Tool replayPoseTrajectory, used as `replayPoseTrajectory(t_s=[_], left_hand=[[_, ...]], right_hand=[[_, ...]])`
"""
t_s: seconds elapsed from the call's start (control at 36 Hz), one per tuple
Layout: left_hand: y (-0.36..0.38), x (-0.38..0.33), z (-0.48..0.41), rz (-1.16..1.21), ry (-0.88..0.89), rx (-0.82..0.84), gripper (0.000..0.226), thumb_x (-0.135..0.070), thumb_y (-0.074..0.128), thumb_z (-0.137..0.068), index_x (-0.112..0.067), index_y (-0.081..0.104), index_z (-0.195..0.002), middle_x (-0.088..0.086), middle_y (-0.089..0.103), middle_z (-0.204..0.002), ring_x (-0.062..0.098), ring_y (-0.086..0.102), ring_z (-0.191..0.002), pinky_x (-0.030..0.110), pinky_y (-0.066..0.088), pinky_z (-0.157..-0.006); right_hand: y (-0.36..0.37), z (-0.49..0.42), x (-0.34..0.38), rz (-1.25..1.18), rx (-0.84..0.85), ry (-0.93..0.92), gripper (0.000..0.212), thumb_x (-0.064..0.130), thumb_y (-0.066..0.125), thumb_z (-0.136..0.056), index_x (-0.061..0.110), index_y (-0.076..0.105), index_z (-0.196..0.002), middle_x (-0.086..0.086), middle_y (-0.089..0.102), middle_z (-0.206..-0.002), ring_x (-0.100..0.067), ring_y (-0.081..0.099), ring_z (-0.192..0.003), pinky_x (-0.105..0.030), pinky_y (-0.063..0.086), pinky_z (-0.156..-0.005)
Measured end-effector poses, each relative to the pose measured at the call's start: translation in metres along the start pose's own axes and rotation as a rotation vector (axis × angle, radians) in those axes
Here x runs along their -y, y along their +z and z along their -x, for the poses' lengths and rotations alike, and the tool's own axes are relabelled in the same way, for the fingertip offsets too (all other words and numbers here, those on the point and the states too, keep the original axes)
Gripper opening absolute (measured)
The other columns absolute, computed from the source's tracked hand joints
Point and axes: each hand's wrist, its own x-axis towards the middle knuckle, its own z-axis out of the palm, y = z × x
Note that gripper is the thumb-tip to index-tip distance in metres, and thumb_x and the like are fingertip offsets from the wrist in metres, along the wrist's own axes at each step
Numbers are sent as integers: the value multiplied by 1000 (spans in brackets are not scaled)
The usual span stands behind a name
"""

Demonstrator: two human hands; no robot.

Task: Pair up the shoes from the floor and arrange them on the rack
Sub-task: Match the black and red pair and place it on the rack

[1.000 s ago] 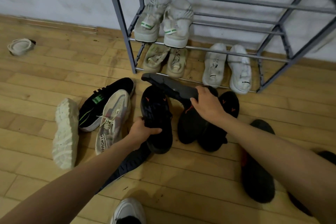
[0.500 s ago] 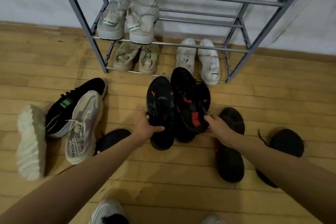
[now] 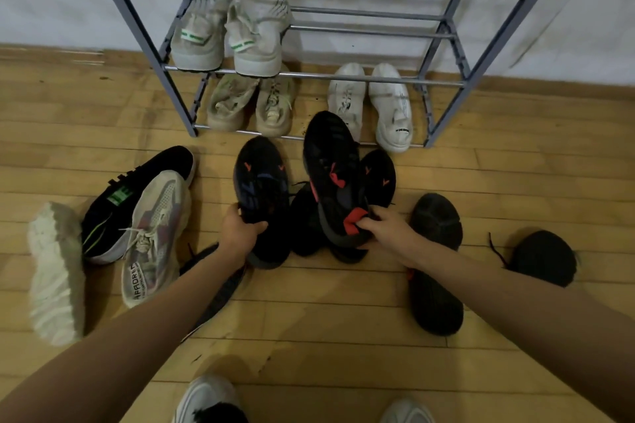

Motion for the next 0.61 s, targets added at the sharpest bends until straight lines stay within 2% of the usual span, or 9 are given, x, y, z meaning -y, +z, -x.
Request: replayPoseTrajectory(t_s=[0.08, 0.14, 0.19, 0.25, 0.33, 0.42, 0.47, 0.53, 0.61], left_hand=[[-16, -3, -6, -54, -68, 27, 52, -5, 59, -89, -5, 39, -137, 17, 51, -135, 34, 47, -126, 44, 42, -100], [-24, -2, -5, -219, -34, 45, 44, -7, 55, -92, -4, 43, -134, 19, 53, -131, 34, 50, -123, 41, 44, -95], [-26, -1, -2, -427, 72, 21, 39, -9, 53, -93, -3, 45, -131, 19, 54, -129, 34, 52, -119, 39, 45, -91], [-23, -1, 2, -558, 228, -40, 40, -11, 50, -94, -2, 44, -133, 19, 47, -135, 34, 44, -125, 40, 39, -100], [-13, -6, 14, -572, 405, -116, 41, -20, 45, -98, -4, 44, -136, 17, 42, -138, 32, 37, -129, 36, 30, -106], [2, -10, 24, -558, 372, 16, 44, -30, 44, -98, -5, 45, -135, 17, 47, -133, 32, 45, -123, 36, 36, -104], [13, -8, 28, -695, 388, 41, 50, -36, 45, -97, -7, 40, -137, 16, 46, -133, 32, 44, -123, 38, 36, -104], [22, -6, 32, -925, 465, 29, 57, -43, 43, -96, -7, 34, -140, 17, 44, -135, 33, 40, -124, 38, 33, -105], [30, -6, 32, -1038, 405, 116, 65, -55, 40, -93, -9, 36, -139, 22, 36, -138, 38, 34, -128, 41, 31, -106]], right_hand=[[20, -2, 9, 42, 26, -2, 38, 12, 57, -93, 11, 50, -130, -11, 57, -123, -28, 59, -110, -35, 57, -76], [33, -5, 13, 79, 44, -5, 33, 14, 56, -93, 13, 52, -127, -7, 59, -116, -25, 60, -105, -35, 57, -77], [46, -7, 14, 101, 47, 8, 30, 16, 56, -94, 14, 53, -124, -7, 60, -114, -27, 60, -106, -40, 56, -83], [58, -9, 11, 171, 29, 26, 32, 19, 56, -93, 11, 53, -124, -10, 60, -117, -30, 60, -108, -45, 54, -90], [70, -12, 7, 258, -3, 58, 38, 23, 55, -94, 8, 49, -128, -14, 58, -121, -32, 57, -110, -47, 49, -96], [76, -12, 7, 268, -2, 88, 42, 26, 52, -95, 8, 43, -132, -14, 55, -125, -32, 55, -112, -45, 47, -99], [76, -10, 7, 304, 22, 107, 40, 29, 49, -96, 9, 45, -131, -11, 56, -123, -29, 57, -111, -43, 48, -99], [71, -6, 6, 328, 44, 113, 33, 28, 47, -98, 10, 52, -125, -7, 61, -112, -25, 60, -105, -40, 50, -97], [57, 2, 5, 368, 62, 92, 25, 25, 47, -98, 13, 59, -117, -3, 63, -104, -20, 63, -96, -37, 52, -94]])
